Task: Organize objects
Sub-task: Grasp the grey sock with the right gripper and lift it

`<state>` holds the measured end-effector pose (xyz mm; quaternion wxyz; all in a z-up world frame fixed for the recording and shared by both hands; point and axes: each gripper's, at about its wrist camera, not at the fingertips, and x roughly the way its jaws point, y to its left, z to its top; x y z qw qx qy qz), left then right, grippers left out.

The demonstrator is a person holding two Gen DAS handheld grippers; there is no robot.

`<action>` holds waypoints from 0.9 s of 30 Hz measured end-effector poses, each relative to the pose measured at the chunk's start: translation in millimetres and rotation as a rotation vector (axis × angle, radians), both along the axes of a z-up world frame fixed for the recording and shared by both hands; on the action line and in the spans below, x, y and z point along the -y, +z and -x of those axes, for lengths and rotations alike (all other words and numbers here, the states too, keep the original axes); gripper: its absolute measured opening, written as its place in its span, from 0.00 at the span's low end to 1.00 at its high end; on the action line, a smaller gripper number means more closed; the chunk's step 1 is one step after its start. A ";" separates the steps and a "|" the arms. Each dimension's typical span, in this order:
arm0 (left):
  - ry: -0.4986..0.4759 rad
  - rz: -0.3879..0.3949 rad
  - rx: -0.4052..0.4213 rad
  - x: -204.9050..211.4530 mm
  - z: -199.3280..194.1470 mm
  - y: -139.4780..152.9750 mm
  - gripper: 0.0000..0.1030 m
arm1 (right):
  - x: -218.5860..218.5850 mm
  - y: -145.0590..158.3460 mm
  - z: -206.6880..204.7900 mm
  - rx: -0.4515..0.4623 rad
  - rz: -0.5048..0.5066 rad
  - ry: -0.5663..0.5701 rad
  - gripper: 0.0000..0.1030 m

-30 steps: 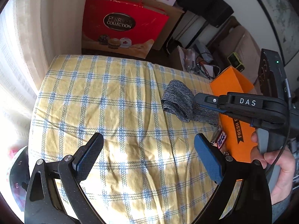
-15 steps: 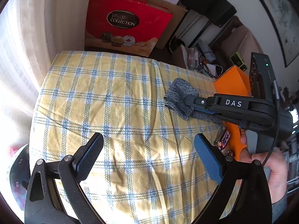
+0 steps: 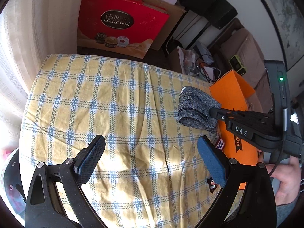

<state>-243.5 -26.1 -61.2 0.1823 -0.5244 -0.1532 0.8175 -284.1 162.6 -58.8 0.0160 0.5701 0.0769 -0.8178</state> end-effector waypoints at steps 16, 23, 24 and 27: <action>-0.040 -0.118 0.112 -67.7 51.4 -23.7 0.92 | -7.5 -14.3 -3.9 0.017 -0.041 0.019 0.06; -0.065 -0.115 0.127 -88.2 55.1 -37.9 0.42 | -2.4 -12.3 -12.5 -0.009 -0.061 0.046 0.06; -0.071 -0.101 0.128 -90.4 54.8 -38.2 0.28 | -2.4 -12.6 -13.3 -0.008 -0.054 0.047 0.06; -0.074 -0.078 0.109 -90.5 50.9 -32.7 0.09 | -4.7 -12.4 -13.2 0.005 0.018 0.044 0.07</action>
